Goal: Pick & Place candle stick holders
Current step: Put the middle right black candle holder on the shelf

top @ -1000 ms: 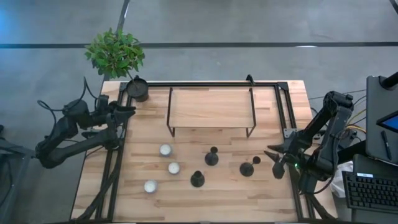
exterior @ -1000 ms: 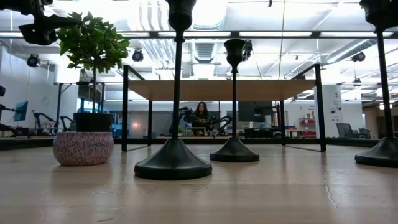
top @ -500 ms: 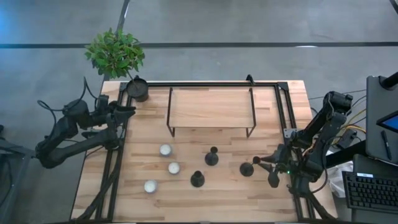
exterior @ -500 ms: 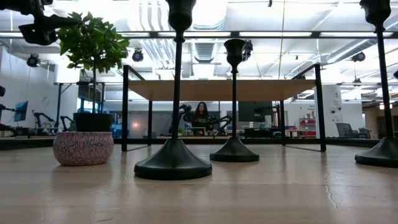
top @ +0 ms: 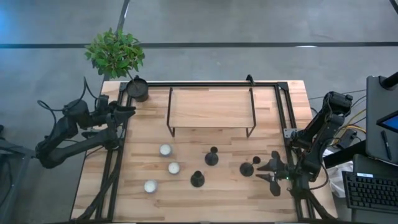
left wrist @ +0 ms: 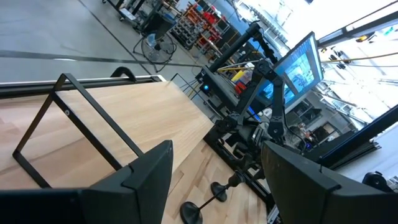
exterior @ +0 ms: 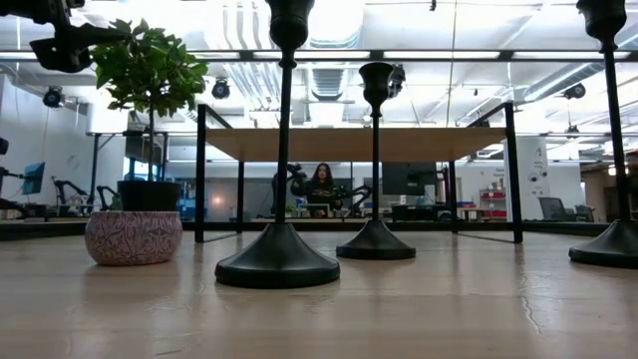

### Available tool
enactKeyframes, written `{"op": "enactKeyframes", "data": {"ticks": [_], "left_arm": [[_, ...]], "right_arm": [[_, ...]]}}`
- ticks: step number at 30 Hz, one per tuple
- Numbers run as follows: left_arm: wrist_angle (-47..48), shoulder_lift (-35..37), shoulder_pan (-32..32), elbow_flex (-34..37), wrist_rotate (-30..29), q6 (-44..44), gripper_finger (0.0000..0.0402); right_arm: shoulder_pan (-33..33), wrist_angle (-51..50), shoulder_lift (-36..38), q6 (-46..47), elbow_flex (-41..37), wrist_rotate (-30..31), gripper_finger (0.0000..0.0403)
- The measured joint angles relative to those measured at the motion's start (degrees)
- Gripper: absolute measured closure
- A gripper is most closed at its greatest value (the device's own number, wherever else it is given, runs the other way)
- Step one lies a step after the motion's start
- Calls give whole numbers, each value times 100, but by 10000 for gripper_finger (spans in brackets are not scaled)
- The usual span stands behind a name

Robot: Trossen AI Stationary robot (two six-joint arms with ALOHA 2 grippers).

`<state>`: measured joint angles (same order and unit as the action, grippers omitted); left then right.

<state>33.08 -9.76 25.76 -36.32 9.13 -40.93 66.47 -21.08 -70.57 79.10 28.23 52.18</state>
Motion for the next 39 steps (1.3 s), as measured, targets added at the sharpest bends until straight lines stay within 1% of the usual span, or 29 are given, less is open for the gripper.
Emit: {"op": "enactKeyframes", "data": {"ticks": [7,12,21,32,39], "left_arm": [[0,0,-1,0,1,0,161],[-1,0,-2,0,2,0,161],[0,0,-2,0,2,0,161],[-2,0,-2,0,2,0,161],[-1,0,-2,0,-1,0,161]], "right_arm": [[-14,-146,-51,136,-114,31,232],[-68,-139,-196,45,-114,150,223],[-481,-83,-337,-99,-87,199,236],[-660,163,-302,-360,-59,195,255],[-894,585,-299,-953,-59,195,272]]}}
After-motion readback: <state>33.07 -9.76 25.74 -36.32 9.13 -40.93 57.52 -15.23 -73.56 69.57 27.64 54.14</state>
